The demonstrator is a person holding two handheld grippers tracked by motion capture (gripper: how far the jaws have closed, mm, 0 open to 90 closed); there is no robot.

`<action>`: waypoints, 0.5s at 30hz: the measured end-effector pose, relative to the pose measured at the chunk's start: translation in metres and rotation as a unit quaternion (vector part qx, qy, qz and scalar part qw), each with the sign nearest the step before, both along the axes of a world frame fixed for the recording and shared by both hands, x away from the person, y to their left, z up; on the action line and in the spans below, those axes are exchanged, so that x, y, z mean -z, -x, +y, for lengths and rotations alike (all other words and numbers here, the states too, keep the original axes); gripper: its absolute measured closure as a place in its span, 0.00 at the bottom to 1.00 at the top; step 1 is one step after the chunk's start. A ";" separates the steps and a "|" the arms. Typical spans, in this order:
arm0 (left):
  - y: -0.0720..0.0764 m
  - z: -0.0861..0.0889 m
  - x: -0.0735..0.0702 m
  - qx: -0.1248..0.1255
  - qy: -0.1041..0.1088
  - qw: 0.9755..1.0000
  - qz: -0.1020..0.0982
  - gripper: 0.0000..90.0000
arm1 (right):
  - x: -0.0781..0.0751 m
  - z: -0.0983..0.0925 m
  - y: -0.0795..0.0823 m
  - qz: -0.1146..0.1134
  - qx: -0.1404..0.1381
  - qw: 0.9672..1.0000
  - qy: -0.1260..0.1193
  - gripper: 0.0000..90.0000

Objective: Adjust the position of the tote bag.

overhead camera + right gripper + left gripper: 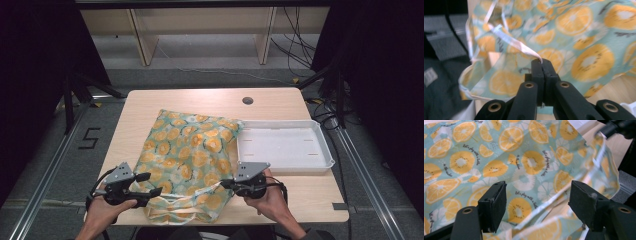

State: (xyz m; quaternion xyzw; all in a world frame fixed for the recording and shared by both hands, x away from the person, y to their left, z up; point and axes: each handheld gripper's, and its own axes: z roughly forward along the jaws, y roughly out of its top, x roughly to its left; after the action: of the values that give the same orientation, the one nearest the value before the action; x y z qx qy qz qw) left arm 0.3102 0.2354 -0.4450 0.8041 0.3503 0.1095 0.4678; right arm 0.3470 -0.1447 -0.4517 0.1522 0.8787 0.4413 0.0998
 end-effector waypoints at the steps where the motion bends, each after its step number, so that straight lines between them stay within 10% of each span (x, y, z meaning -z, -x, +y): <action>1: 0.001 0.000 0.002 0.006 0.003 1.000 0.000 0.33 | -0.001 0.000 -0.004 -0.001 0.002 1.000 -0.004 1.00; 5: 0.007 0.000 0.009 0.028 -0.014 0.999 -0.005 0.32 | -0.006 -0.001 -0.018 -0.001 0.022 0.999 -0.023 1.00; 12: 0.010 -0.011 0.031 0.039 -0.114 0.993 0.005 0.31 | -0.010 -0.002 -0.037 0.009 0.047 0.998 -0.033 1.00; 15: 0.009 -0.015 0.033 0.047 -0.141 0.989 -0.004 0.51 | -0.011 -0.002 -0.039 0.013 0.049 0.998 -0.036 1.00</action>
State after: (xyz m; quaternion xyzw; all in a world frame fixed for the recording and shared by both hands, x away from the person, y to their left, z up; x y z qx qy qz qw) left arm 0.3016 0.2205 -0.4780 0.8769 0.2917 0.1392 0.3559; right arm 0.3858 -0.1464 -0.4407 0.2047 0.8550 0.4651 0.1042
